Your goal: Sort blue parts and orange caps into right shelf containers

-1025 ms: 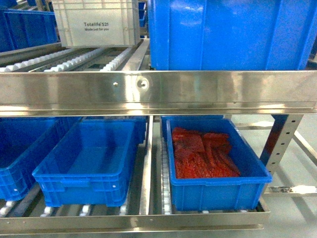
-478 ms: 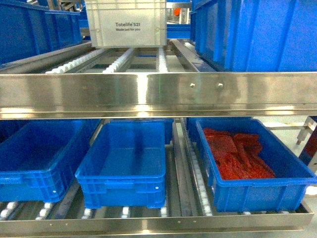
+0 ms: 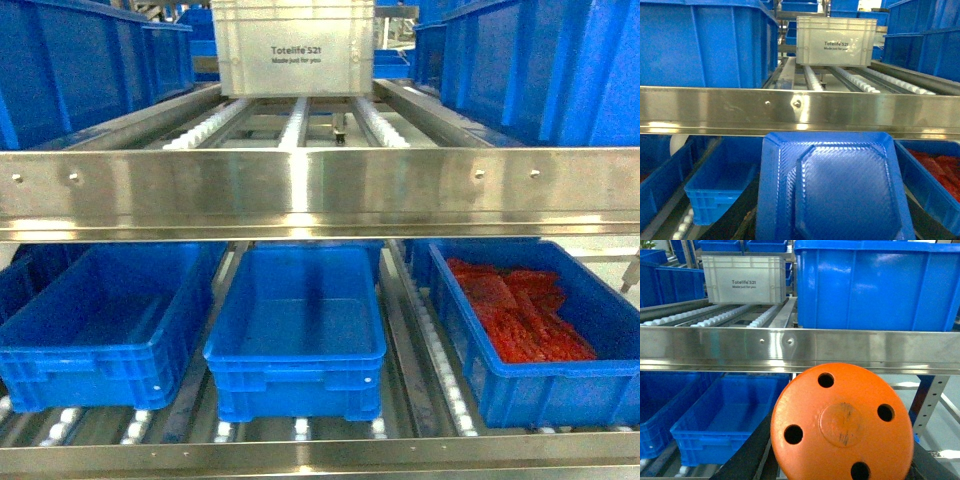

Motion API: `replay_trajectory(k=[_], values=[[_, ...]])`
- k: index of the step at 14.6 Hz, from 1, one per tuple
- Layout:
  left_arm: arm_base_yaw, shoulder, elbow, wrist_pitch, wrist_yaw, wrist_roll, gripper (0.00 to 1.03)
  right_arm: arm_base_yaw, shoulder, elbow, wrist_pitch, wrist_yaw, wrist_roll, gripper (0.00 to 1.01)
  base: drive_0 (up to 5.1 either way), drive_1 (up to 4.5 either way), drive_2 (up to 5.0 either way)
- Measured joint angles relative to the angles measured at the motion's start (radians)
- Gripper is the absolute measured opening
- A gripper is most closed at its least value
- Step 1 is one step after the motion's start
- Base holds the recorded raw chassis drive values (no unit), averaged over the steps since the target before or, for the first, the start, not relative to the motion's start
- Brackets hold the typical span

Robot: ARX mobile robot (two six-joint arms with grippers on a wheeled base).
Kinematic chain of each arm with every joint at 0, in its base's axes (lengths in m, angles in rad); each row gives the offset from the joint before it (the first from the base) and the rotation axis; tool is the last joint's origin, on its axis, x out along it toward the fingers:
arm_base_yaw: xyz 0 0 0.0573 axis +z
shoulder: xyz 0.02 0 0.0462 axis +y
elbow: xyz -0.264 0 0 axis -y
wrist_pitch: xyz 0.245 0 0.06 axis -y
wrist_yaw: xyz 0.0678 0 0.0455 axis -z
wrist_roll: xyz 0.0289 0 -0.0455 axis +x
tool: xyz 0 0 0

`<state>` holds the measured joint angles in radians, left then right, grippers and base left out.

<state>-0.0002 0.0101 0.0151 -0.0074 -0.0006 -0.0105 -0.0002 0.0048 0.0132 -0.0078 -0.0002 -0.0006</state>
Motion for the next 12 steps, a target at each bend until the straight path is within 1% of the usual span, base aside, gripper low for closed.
replay_trajectory(k=[7,8,12], values=[[0.0,0.0,0.0,0.002,0.001,0.0,0.44,0.0,0.0,0.0,0.002,0.0,0.0,0.44,-4.9,2.57,2.6],[0.0,0.0,0.0,0.001,-0.006,0.0,0.44,0.0,0.0,0.0,0.004,-0.003,0.0,0.44,0.0,0.0,0.0],[0.0,0.0,0.0,0.0,0.0,0.0,0.44,0.0,0.0,0.0,0.001,-0.001,0.0,0.44,0.0,0.0,0.0]])
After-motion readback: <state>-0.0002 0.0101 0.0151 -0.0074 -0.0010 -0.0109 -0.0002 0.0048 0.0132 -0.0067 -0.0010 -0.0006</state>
